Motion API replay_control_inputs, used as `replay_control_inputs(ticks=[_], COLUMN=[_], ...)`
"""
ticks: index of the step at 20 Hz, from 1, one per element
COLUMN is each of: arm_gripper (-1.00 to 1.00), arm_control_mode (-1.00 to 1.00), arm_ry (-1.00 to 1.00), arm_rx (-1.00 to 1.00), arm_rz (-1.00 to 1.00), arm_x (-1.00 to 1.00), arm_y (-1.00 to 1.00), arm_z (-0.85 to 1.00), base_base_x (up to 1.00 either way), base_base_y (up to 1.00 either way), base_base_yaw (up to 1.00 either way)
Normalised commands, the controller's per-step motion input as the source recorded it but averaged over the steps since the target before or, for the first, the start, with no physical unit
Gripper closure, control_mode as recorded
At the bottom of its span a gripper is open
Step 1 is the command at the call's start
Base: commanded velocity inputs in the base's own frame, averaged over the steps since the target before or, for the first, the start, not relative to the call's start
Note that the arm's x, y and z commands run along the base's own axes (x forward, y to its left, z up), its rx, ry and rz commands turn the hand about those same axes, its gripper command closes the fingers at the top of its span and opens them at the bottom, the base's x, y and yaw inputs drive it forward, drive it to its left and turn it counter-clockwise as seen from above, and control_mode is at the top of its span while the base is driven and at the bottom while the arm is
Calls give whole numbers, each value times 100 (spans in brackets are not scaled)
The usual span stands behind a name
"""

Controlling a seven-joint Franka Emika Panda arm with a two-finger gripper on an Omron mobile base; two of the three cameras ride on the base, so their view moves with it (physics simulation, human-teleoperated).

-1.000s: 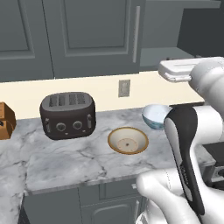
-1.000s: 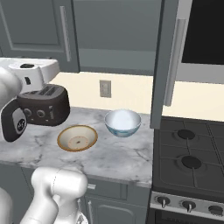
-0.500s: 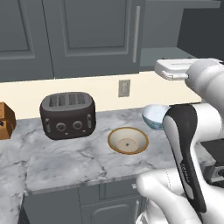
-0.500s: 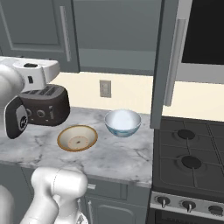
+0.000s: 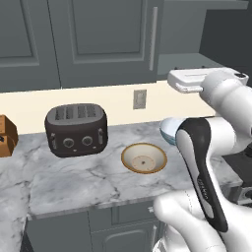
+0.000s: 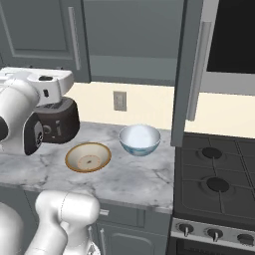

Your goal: Open the cabinet. Pick the bowls from the counter and place them in the cabinet. Then close the cabinet.

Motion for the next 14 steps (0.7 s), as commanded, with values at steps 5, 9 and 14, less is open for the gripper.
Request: replay_control_inputs(ticks=[5, 9, 14], arm_gripper=[-100, -100, -100], arm_control_mode=[-100, -100, -100], arm_ry=[0, 0, -1], arm_rx=[0, 0, 0], arm_rz=[0, 0, 0], arm_x=[46, 49, 44], arm_y=[9, 11, 1], arm_z=[0, 0, 0], base_base_x=[0, 0, 0], base_base_y=[0, 0, 0], base_base_yaw=[0, 0, 0])
